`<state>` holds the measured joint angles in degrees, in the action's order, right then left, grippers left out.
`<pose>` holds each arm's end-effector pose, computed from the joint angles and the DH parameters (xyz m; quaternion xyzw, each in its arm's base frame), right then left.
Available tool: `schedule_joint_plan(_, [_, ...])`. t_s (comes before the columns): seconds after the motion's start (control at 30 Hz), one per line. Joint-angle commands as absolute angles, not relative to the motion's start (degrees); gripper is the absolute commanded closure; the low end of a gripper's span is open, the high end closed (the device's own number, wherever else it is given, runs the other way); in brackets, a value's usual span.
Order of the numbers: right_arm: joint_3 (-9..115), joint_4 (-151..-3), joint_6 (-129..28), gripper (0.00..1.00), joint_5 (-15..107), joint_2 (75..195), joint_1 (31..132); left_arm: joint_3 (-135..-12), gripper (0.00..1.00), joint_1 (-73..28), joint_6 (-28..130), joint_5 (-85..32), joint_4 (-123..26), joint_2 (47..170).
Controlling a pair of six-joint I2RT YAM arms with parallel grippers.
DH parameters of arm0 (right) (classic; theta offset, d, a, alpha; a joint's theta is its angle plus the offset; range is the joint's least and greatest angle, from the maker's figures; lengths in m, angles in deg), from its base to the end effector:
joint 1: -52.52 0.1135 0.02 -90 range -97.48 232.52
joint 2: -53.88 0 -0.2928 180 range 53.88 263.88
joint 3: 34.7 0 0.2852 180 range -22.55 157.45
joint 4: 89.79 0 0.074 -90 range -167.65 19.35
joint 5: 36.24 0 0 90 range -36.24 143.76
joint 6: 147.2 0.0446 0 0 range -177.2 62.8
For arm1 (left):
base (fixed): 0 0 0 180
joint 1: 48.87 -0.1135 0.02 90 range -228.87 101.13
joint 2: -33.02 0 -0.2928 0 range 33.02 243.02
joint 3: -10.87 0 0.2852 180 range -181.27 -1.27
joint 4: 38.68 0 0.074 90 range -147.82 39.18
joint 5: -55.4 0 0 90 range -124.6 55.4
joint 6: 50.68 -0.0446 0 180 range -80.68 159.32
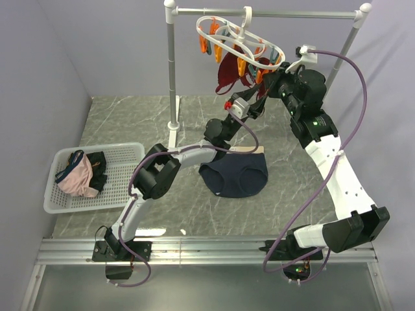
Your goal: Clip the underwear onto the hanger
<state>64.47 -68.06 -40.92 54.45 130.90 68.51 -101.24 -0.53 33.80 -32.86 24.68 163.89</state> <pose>0.3241 0.0923 0.5072 0.0061 0.7045 0.1931 0.6829 0.3753 -0.4238 0.3265 0.1872 0.3377 -0.3422 0.8566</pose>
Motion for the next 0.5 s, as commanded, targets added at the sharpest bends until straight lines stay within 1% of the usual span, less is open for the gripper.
schedule_joint_plan(0.0, [64.99,-71.5,-42.87,1.0,52.44,128.59,68.78,-101.21,0.54,-1.23,38.43,-31.61,32.15,160.2])
schedule_joint_plan(0.03, [64.98,-71.41,-43.04,1.0,52.53,128.5,68.87,-101.12,0.52,-1.32,38.96,-31.61,32.15,160.11])
schedule_joint_plan(0.13, [64.9,-71.32,-43.66,1.0,52.35,128.33,68.69,-100.85,0.53,-1.76,41.16,-31.52,32.06,159.67])
schedule_joint_plan(0.27, [65.42,-70.18,-44.19,1.0,52.35,128.33,68.61,-101.29,0.56,-1.67,40.02,-31.87,31.79,159.58])
schedule_joint_plan(0.47, [65.6,-68.86,-45.33,1.0,52.53,127.62,68.61,-102.35,0.57,-1.76,37.65,-32.58,31.79,159.84])
